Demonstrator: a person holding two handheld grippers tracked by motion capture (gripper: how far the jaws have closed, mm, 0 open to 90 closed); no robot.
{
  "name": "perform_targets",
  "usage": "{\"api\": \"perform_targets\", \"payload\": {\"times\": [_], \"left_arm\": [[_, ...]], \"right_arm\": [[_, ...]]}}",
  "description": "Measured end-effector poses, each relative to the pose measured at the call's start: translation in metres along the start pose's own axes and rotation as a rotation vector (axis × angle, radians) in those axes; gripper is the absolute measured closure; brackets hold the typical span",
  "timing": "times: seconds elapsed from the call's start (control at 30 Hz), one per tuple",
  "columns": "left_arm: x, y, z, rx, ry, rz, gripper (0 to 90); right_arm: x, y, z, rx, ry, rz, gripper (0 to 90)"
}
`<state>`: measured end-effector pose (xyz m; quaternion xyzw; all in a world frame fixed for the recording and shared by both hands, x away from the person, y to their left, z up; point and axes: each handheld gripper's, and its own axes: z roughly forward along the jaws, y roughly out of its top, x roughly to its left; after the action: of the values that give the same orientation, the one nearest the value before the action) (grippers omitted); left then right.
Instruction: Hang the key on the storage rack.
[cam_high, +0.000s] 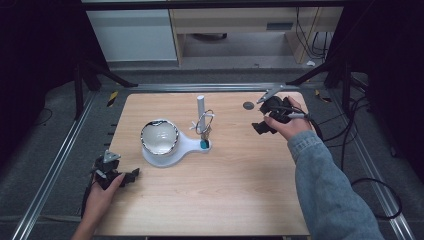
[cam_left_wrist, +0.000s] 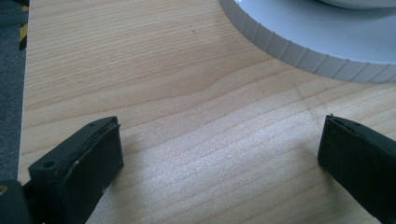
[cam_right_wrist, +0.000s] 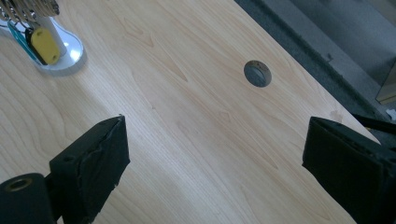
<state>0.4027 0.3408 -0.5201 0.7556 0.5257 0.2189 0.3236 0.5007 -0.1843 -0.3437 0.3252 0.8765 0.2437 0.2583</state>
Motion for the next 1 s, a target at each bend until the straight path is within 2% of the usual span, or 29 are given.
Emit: {"api": "perform_targets", "payload": {"times": [0.07, 0.17, 0.3, 0.6, 1.0], "left_arm": [[0.000, 0.000, 0.000, 0.000, 0.000, 0.000, 0.0], [0.000, 0.000, 0.000, 0.000, 0.000, 0.000, 0.0], [0.000, 0.000, 0.000, 0.000, 0.000, 0.000, 0.0], [0.000, 0.000, 0.000, 0.000, -0.001, 0.001, 0.0], [0.000, 0.000, 0.000, 0.000, 0.000, 0.000, 0.0]], "right_arm": [[0.002, -0.007, 0.002, -0.018, 0.013, 0.007, 7.2], [0.005, -0.017, 0.004, -0.034, 0.001, -0.002, 7.4], [0.006, -0.036, 0.007, -0.056, 0.017, 0.020, 7.5], [0.008, -0.077, 0.016, -0.059, 0.019, 0.079, 7.8], [0.018, -0.124, 0.036, -0.028, 0.058, 0.151, 7.8]]}}
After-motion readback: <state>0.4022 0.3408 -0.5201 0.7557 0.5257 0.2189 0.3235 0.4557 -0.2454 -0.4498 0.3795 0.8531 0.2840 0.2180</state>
